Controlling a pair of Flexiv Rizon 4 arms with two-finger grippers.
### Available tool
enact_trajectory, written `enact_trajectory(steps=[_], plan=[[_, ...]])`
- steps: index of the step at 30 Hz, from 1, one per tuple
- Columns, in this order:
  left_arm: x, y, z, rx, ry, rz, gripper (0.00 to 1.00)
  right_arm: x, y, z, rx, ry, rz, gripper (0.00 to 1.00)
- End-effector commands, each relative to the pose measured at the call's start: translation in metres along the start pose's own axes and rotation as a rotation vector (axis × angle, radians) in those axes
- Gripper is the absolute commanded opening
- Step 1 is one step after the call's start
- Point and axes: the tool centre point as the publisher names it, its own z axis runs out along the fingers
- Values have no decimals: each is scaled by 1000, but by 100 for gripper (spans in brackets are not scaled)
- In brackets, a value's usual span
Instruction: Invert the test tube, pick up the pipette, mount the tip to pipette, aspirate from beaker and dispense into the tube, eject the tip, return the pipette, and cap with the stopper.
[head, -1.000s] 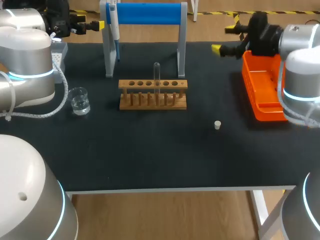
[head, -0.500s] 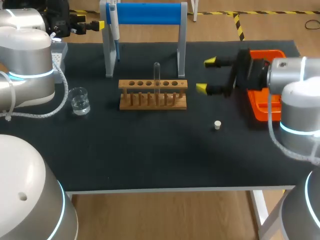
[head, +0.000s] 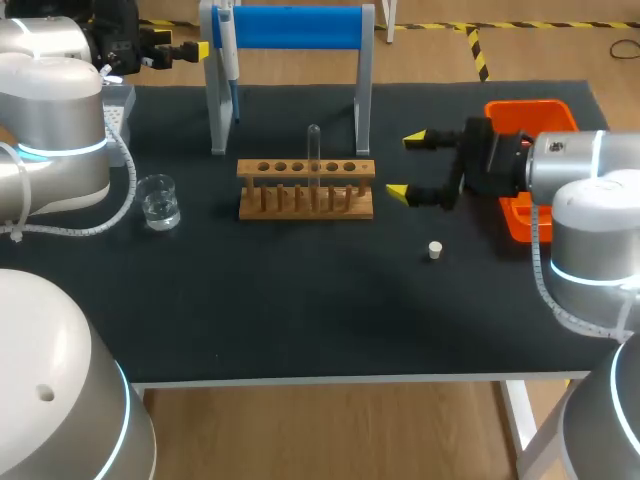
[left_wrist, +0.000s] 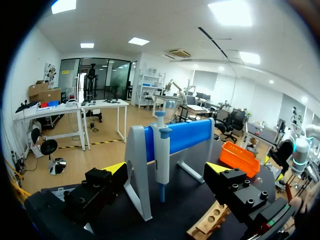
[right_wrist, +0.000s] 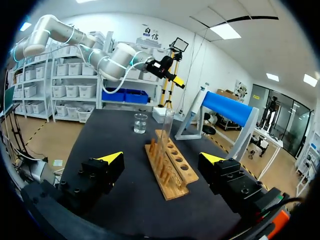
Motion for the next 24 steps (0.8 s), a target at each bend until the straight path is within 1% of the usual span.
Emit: enact_trajectory(steps=[1, 5, 7, 9, 13, 16, 18, 21, 24], plan=[[0, 0, 0, 1, 0, 0, 100, 0, -1, 0, -3, -1, -1, 100], [0, 0, 0, 1, 0, 0, 100, 0, -1, 0, -3, -1, -1, 100], [19, 11, -11, 26, 25, 14, 100, 0, -1, 0, -3, -1, -1, 100], [38, 25, -23, 35, 34, 33, 100, 0, -1, 0, -3, -1, -1, 100], [75, 56, -46, 55, 63, 38, 100, 0, -1, 0, -3, -1, -1, 100], [102, 75, -63, 71, 82, 58, 100, 0, -1, 0, -3, -1, -1, 100], [116, 85, -71, 71, 89, 79, 100, 0, -1, 0, -3, -1, -1, 100], [136, 97, -81, 78, 120, 124, 100, 0, -1, 0, -3, -1, -1, 100], [152, 107, -87, 59, 136, 168, 100, 0, -1, 0, -3, -1, -1, 100]])
